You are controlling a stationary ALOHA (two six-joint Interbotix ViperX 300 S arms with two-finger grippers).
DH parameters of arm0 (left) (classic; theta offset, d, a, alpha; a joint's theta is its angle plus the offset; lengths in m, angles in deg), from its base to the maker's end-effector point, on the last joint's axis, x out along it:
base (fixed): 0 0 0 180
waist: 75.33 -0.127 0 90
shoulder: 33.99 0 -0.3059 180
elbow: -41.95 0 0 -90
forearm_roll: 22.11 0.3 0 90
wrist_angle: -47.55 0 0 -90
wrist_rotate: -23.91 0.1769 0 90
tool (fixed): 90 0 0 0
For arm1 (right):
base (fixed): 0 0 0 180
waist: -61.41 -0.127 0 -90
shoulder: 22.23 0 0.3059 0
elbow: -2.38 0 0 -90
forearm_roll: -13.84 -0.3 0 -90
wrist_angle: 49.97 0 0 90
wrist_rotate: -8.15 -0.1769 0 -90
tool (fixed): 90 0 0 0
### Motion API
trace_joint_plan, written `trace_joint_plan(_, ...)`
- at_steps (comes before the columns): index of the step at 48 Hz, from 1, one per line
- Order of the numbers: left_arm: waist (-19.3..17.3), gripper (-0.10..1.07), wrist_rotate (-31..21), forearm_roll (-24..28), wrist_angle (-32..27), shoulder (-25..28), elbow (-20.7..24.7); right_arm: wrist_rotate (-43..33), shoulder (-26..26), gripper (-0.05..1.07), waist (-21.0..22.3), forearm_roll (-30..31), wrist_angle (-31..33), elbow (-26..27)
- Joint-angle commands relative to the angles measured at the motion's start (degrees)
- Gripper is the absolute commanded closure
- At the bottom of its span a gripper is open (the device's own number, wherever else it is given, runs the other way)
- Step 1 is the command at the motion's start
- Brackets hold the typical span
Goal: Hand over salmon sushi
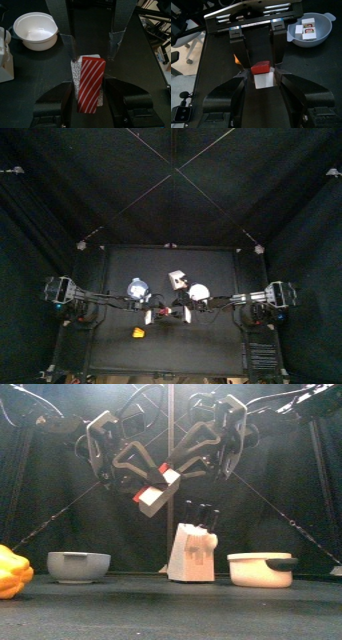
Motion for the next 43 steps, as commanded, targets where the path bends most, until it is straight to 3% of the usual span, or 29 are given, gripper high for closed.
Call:
trace_joint_plan(1,0.18,0.51,0.18,0.18,1.58,-0.97,0.79,0.09,1.41,0.2,0.09,0.0,0.26,0.7)
trace_joint_plan(43,-0.26,0.5,0.26,1.32,3.16,-0.18,0.44,0.26,0.62,0.25,-0.18,0.53,2.2,0.97)
